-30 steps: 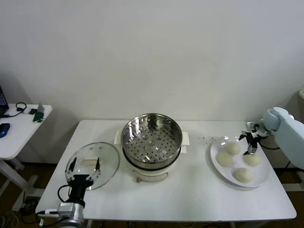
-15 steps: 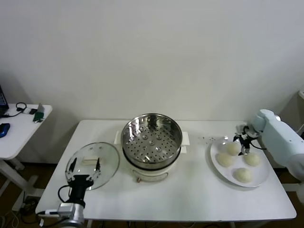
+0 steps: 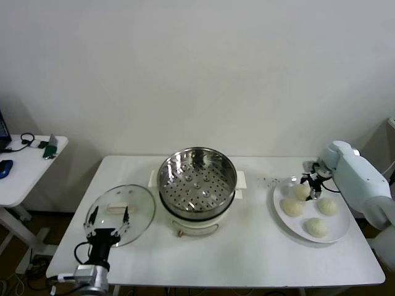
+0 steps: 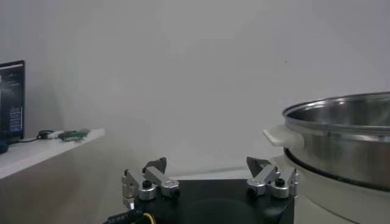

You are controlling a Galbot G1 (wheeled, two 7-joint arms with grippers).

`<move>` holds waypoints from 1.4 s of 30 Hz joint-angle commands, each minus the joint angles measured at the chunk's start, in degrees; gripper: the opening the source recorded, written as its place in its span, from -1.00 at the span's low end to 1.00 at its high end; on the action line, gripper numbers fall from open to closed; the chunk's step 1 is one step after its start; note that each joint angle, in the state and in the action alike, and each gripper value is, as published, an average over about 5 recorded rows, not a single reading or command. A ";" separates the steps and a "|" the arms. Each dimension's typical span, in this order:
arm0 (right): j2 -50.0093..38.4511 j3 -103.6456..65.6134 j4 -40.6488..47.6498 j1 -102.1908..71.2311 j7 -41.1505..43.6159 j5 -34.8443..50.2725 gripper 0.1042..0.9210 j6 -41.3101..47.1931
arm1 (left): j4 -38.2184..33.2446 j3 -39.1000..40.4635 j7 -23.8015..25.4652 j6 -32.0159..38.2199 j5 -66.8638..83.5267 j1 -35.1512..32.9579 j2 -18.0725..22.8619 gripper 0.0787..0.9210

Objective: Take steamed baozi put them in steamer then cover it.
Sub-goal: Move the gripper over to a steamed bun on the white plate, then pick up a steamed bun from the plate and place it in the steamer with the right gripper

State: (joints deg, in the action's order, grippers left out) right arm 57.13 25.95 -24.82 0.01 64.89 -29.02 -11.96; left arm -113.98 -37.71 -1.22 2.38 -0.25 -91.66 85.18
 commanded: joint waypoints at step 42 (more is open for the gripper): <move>10.45 42.72 -34.31 36.62 6.36 27.31 0.45 -9.00 | -1.13 0.10 1.54 0.45 -0.19 -2.10 -0.65 0.77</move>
State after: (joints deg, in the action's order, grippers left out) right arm 59.52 61.68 -52.30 30.34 70.90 -5.40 -18.86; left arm -115.19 -37.59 0.09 2.87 -0.38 -93.59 84.64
